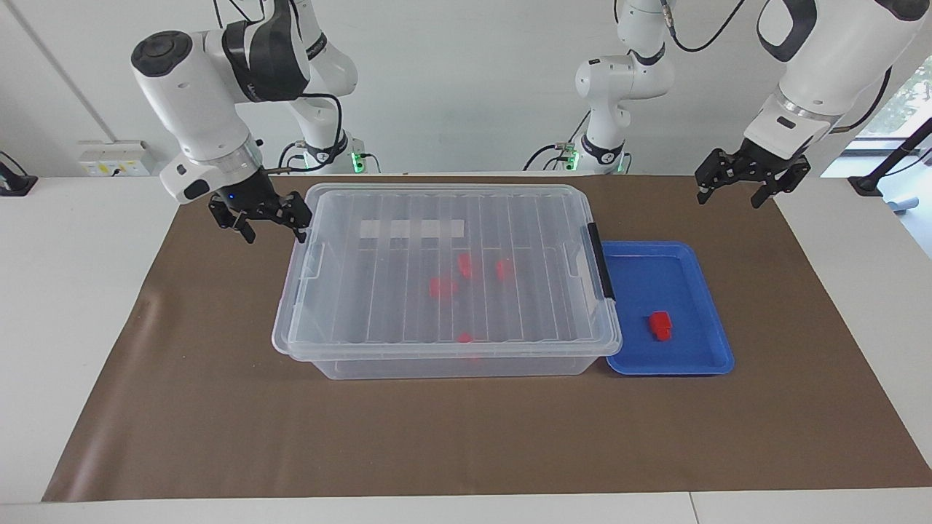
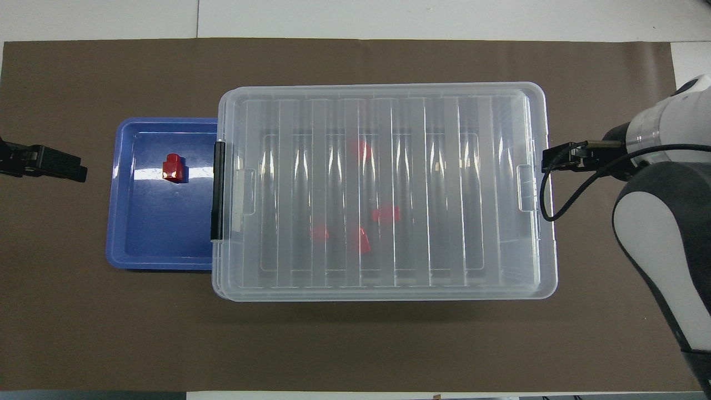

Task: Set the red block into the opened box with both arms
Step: 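Reach the right gripper to the lid edge farthest from the tray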

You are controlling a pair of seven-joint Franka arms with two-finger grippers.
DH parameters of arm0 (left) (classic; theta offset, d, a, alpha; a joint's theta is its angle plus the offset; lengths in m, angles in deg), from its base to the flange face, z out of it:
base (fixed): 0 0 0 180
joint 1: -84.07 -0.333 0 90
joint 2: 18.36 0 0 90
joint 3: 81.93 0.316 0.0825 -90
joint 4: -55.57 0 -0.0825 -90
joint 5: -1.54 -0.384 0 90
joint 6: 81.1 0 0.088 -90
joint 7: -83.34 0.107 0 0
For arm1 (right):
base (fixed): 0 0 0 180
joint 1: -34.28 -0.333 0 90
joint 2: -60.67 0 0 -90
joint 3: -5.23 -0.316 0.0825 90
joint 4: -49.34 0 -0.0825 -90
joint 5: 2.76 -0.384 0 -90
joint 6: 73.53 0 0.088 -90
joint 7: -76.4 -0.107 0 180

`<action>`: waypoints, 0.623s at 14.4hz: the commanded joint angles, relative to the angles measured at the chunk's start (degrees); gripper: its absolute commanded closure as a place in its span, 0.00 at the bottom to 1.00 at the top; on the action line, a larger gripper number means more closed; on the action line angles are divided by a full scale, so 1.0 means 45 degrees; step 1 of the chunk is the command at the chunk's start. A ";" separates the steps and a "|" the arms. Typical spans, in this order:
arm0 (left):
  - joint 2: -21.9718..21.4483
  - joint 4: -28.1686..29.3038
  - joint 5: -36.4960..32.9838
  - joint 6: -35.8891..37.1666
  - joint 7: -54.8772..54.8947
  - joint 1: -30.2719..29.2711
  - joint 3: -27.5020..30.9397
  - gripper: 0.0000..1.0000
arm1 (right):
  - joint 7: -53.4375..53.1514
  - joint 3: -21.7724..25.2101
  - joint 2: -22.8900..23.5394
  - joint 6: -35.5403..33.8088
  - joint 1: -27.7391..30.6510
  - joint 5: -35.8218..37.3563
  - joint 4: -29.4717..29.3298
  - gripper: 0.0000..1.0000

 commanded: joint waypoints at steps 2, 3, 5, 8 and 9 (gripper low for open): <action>-0.0237 0.0275 -0.0194 -0.0115 -0.0044 0.0073 0.0061 0.00 | 0.0087 -0.0023 0.0346 0.1217 0.0062 0.0195 0.0860 0.00; -0.0237 0.0275 -0.0194 -0.0115 -0.0044 0.0073 0.0061 0.00 | 0.0107 -0.0004 0.0365 0.1511 0.0062 0.0196 0.1115 0.00; -0.0237 0.0275 -0.0194 -0.0057 -0.0025 0.0073 0.0061 0.00 | 0.0088 -0.0023 0.0443 0.1884 0.0043 0.0215 0.1409 0.00; -0.0256 0.0294 -0.0194 -0.0095 -0.0102 0.0053 0.0061 0.00 | 0.0263 -0.0023 0.0443 0.1944 0.0043 0.0974 0.1547 0.00; -0.0256 0.0294 -0.0194 -0.0173 -0.0103 0.0092 0.0061 0.00 | 0.0534 -0.0023 0.0443 0.1925 0.0062 0.1132 0.1567 0.00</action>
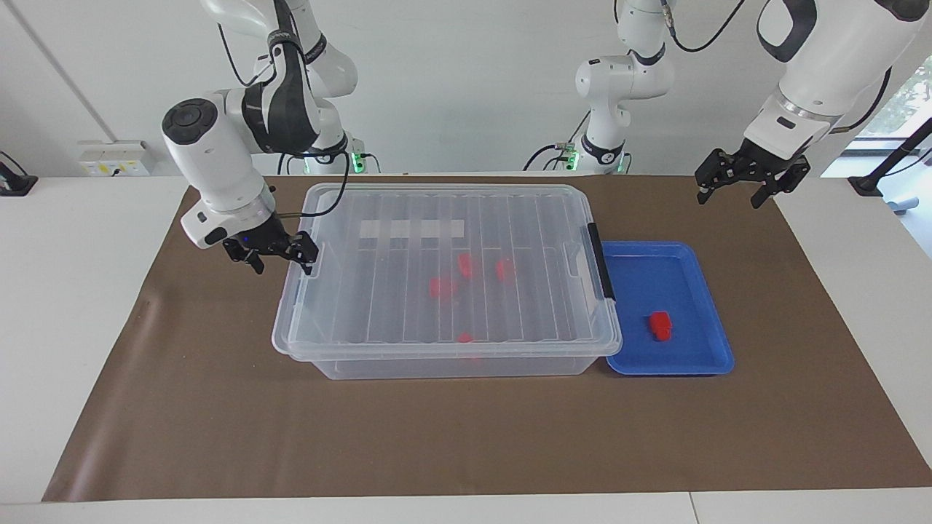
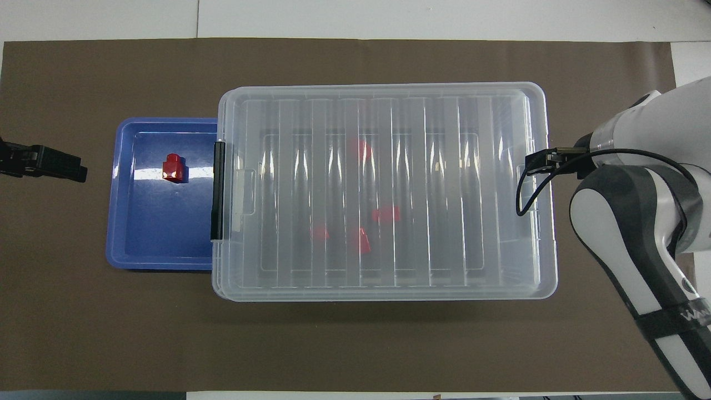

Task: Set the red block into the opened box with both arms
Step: 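Reach the right gripper to the lid edge farthest from the tray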

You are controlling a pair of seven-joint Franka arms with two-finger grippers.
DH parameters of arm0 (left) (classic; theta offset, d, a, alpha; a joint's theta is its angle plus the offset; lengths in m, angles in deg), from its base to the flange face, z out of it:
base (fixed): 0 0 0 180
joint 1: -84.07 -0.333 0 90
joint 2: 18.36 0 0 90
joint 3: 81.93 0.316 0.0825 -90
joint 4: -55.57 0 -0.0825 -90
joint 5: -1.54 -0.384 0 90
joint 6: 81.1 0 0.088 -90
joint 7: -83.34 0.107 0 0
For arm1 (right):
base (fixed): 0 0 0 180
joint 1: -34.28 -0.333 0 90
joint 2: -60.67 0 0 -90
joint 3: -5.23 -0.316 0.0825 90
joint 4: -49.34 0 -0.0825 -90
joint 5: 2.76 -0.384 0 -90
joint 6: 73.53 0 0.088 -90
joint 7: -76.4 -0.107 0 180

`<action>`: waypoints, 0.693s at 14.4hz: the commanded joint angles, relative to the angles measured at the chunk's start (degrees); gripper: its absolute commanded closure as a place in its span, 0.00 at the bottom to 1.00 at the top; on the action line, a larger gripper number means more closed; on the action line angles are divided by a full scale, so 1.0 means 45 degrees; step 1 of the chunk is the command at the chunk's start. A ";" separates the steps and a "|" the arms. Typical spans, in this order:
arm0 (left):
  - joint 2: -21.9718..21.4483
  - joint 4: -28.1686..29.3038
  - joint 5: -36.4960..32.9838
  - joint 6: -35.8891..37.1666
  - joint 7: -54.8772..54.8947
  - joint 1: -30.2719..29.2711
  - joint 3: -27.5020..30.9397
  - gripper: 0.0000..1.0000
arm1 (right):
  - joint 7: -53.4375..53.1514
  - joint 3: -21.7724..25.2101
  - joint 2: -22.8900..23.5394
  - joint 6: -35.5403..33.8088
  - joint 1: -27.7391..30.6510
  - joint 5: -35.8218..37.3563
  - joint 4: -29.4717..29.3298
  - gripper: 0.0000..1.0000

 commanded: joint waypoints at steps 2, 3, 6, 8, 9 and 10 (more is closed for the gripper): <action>-0.0237 0.0365 -0.0194 -0.0758 -0.0098 0.0093 0.0020 0.00 | 0.0855 -0.0018 -0.0247 0.0255 0.0101 0.0407 0.0455 0.00; -0.0275 0.0752 -0.0194 -0.1342 -0.0098 0.0093 0.0020 0.00 | 0.0856 -0.0038 -0.0286 0.0352 0.0140 0.0407 0.0592 0.00; -0.0082 0.1126 -0.0194 -0.2068 -0.0079 0.0132 -0.0019 0.00 | 0.1438 -0.0018 -0.0364 0.0898 0.0432 0.0407 0.0944 0.00; -0.0041 0.2098 -0.0194 -0.3256 -0.0098 0.0132 -0.0019 0.00 | 0.1929 -0.0018 -0.0365 0.0919 0.0647 0.0407 0.0945 0.00; -0.0003 0.2509 -0.0194 -0.3765 -0.0079 0.0132 -0.0019 0.00 | 0.2105 -0.0018 -0.0365 0.0958 0.0765 0.0407 0.0945 0.00; 0.0191 0.2784 -0.0194 -0.4196 -0.0079 0.0152 -0.0019 0.00 | 0.2222 -0.0018 -0.0365 0.1035 0.0843 0.0407 0.0945 0.00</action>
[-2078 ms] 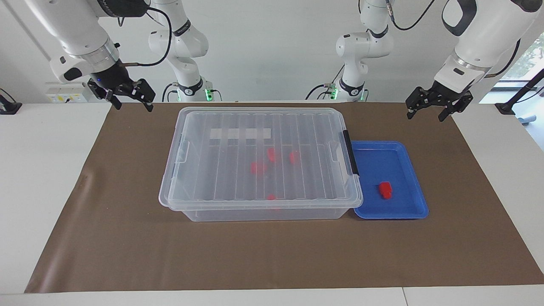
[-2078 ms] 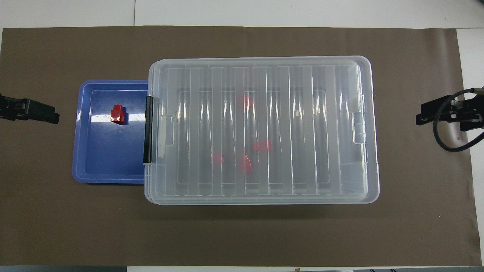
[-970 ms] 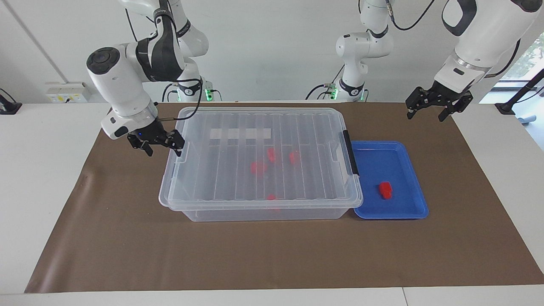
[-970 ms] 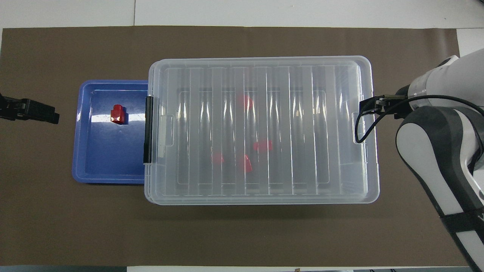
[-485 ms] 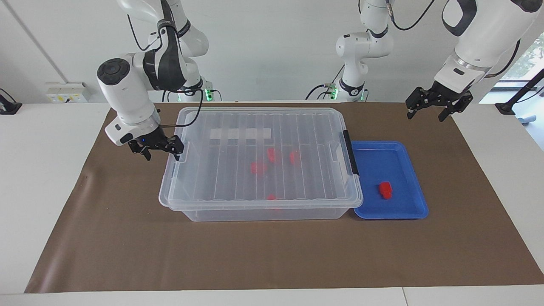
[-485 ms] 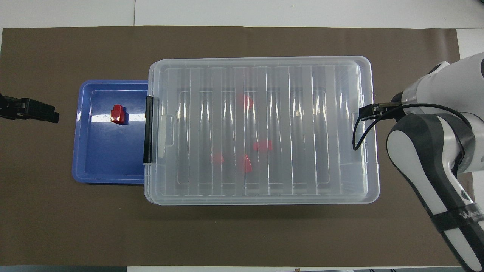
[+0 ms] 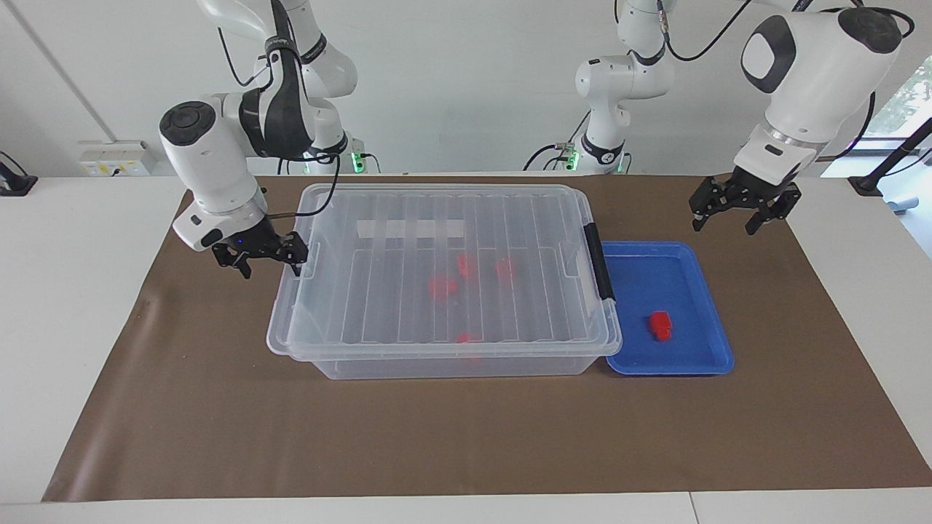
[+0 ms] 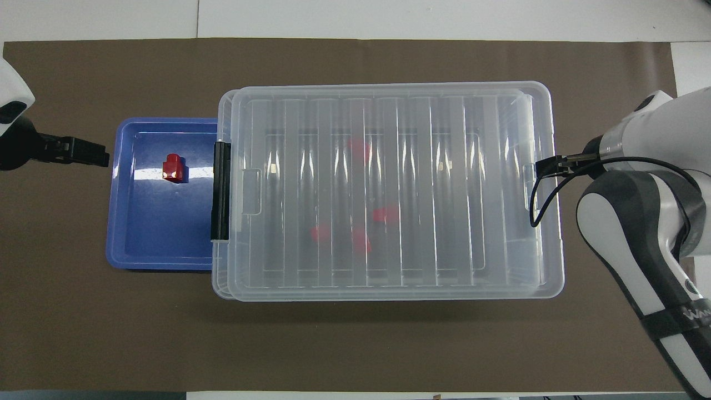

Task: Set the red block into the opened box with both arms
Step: 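Open the lid with the right gripper while the left gripper grasps the block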

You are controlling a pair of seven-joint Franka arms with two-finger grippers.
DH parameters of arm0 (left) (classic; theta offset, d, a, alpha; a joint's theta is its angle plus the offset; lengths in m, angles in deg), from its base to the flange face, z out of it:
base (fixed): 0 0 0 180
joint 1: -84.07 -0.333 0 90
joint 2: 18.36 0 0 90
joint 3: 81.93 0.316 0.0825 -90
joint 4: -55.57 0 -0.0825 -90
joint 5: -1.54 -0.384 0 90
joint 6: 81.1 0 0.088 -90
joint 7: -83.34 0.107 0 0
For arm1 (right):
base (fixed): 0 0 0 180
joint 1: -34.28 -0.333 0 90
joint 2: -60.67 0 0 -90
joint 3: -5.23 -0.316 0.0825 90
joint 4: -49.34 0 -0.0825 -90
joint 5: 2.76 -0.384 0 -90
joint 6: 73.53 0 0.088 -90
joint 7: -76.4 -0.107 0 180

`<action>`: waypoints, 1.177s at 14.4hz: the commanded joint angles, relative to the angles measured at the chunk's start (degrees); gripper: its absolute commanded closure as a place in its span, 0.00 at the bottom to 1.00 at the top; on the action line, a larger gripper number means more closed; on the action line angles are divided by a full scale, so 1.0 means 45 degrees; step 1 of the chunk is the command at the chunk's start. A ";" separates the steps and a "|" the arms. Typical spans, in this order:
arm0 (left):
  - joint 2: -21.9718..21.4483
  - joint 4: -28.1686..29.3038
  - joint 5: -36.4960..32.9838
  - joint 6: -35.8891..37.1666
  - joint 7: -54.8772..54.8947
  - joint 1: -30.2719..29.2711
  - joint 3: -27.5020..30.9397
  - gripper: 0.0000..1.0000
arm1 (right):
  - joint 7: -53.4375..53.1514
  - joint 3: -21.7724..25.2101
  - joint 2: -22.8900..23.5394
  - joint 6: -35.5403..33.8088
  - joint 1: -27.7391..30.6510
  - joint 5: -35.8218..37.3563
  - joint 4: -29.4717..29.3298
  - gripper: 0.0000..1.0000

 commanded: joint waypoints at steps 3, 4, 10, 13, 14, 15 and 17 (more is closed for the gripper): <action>0.1284 0.1463 -0.0194 -0.2822 -0.0098 0.0420 0.0047 0.00 | 0.1041 -0.0063 -0.0234 0.0468 0.0676 0.0149 0.0508 0.00; 0.1481 0.1736 -0.0194 -0.3447 -0.0079 0.0439 0.0047 0.00 | 0.1295 -0.0063 -0.0215 0.0468 0.0832 0.0149 0.0508 0.00; 0.2829 0.3125 -0.0194 -0.6652 -0.0098 0.0440 0.0047 0.00 | 0.2175 -0.0063 -0.0215 0.0468 0.1496 0.0149 0.0508 0.00; 0.3806 0.3223 -0.0194 -0.7632 -0.0117 0.0440 0.0067 0.00 | 0.2663 -0.0063 -0.0215 0.0468 0.1906 0.0149 0.0508 0.00; 0.3846 0.3243 -0.0194 -0.7691 -0.0117 0.0420 0.0067 0.00 | 0.2955 -0.0063 -0.0215 0.0468 0.2062 0.0149 0.0508 0.00; 0.3885 0.3262 -0.0194 -0.7807 -0.0117 0.0381 0.0067 0.00 | 0.3190 -0.0063 -0.0215 0.0468 0.2238 0.0149 0.0508 0.00; 0.4100 0.3475 -0.0194 -0.8043 -0.0137 0.0342 0.0086 0.00 | 0.3503 -0.0063 -0.0195 0.0488 0.2434 0.0149 0.0508 0.00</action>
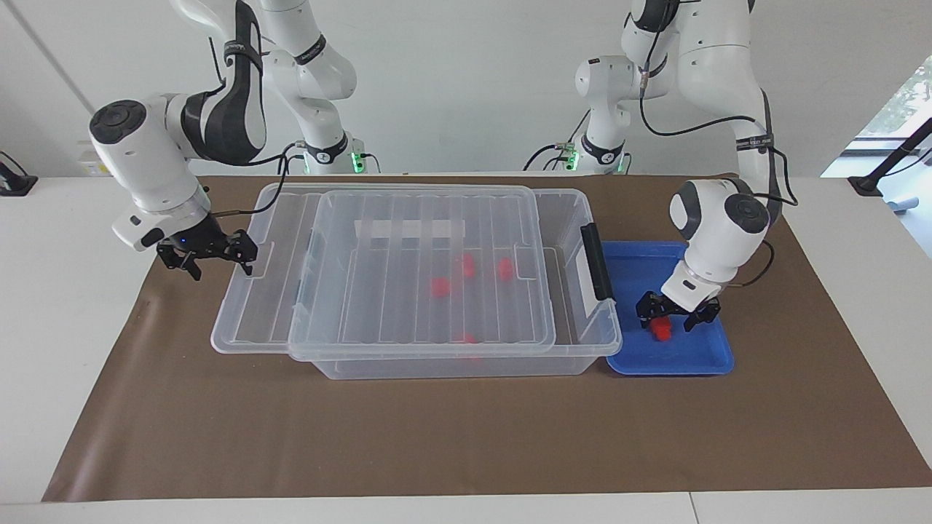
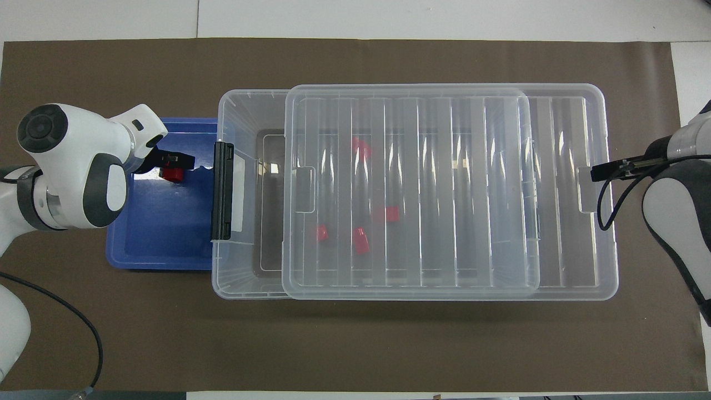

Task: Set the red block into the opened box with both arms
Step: 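Open the lid with the right gripper while the left gripper grasps the block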

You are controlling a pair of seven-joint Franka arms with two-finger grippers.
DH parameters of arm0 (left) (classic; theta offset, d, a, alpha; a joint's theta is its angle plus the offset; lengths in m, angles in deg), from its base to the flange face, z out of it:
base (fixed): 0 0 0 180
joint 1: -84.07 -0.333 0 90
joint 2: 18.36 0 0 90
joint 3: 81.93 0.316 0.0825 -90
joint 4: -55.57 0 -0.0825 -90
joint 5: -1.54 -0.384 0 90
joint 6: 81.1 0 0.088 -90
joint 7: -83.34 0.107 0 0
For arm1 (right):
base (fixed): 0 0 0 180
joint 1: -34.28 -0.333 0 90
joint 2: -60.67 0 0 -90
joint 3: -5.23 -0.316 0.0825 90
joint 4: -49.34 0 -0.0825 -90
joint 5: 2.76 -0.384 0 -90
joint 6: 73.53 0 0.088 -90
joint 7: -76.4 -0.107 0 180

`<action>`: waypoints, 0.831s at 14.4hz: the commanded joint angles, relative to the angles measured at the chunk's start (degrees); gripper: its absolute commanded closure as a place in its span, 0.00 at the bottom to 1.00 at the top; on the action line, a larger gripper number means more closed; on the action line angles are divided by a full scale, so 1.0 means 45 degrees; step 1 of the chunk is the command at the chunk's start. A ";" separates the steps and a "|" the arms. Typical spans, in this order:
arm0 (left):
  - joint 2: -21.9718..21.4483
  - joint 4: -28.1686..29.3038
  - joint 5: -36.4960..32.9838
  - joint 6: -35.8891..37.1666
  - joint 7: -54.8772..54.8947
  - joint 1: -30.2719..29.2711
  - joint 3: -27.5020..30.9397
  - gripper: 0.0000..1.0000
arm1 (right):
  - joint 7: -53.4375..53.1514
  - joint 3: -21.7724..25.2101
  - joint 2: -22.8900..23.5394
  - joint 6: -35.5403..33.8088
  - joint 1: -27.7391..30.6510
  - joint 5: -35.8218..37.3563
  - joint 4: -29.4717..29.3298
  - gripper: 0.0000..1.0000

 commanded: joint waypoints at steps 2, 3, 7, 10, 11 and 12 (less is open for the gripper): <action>-0.0083 0.0571 -0.0194 -0.0311 -0.0467 -0.0040 0.0099 0.00 | 0.0694 -0.0097 -0.0146 0.0329 0.0545 0.0169 0.0391 0.00; -0.0102 0.0591 -0.0194 -0.0290 -0.0759 -0.0040 0.0079 0.00 | 0.0888 -0.0097 -0.0145 0.0329 0.0642 0.0169 0.0391 0.00; -0.0570 0.0786 -0.0194 -0.0212 -0.1600 0.0155 0.0060 0.00 | 0.1475 -0.0097 -0.0145 0.0349 0.1092 0.0169 0.0391 0.00; -0.0630 0.0981 -0.0194 -0.0193 -0.1680 0.0155 0.0060 0.00 | 0.1768 -0.0097 -0.0145 0.0349 0.1307 0.0169 0.0391 0.00; -0.0669 0.1097 -0.0194 -0.0193 -0.1603 0.0136 0.0060 0.31 | 0.1866 -0.0078 -0.0145 0.0349 0.1385 0.0169 0.0391 0.00; -0.0669 0.1079 -0.0194 -0.0193 -0.1602 0.0136 0.0060 0.82 | 0.1886 -0.0097 -0.0145 0.0349 0.1424 0.0169 0.0391 0.00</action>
